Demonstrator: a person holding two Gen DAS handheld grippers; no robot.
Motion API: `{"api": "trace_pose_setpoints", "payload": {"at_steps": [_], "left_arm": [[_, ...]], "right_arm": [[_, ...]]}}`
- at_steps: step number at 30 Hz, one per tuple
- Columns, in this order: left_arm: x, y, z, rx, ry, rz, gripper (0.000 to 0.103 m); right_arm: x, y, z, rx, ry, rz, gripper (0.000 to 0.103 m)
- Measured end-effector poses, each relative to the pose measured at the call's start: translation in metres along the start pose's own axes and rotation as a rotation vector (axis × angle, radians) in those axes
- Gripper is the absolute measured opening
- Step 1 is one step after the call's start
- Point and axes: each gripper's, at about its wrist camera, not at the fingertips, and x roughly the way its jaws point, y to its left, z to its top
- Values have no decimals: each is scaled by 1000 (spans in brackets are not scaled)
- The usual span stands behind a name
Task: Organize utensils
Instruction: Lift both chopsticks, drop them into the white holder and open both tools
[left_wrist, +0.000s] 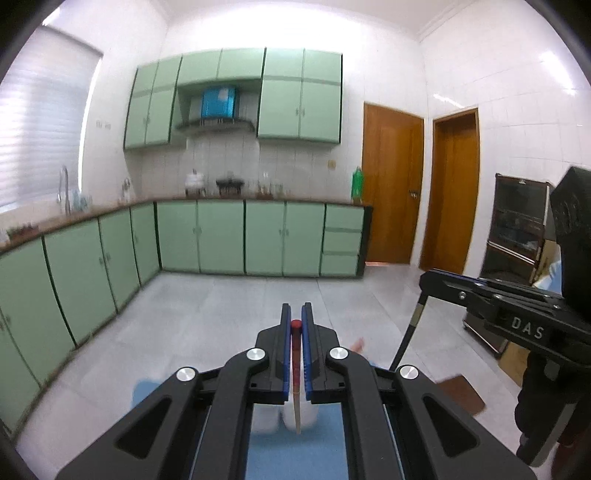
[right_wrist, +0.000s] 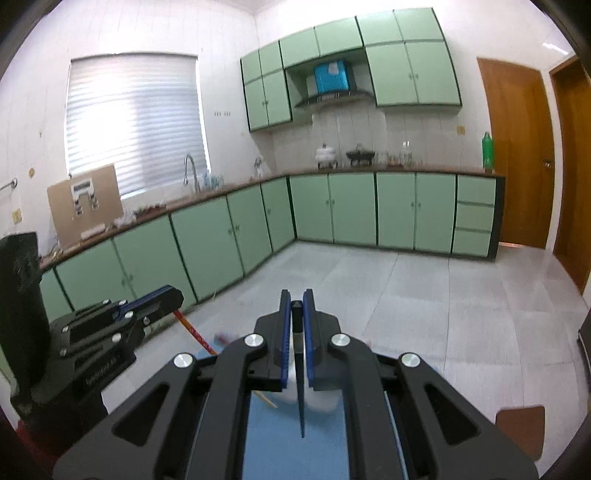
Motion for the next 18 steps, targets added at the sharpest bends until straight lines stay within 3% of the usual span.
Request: {"api": "trace_pose_setpoints", "payload": {"at_steps": [3,8,18], "left_arm": [[18,0,19,33,-23,25,5],[50,6,26,48,-21,71,5],[118,32,1,6,73,92,5]], "right_arm": [[17,-6,29,3,-56,-15,6],[53,-15,45,10,-75,-48,6],[132,-32,3,5,42,-105,6]]}}
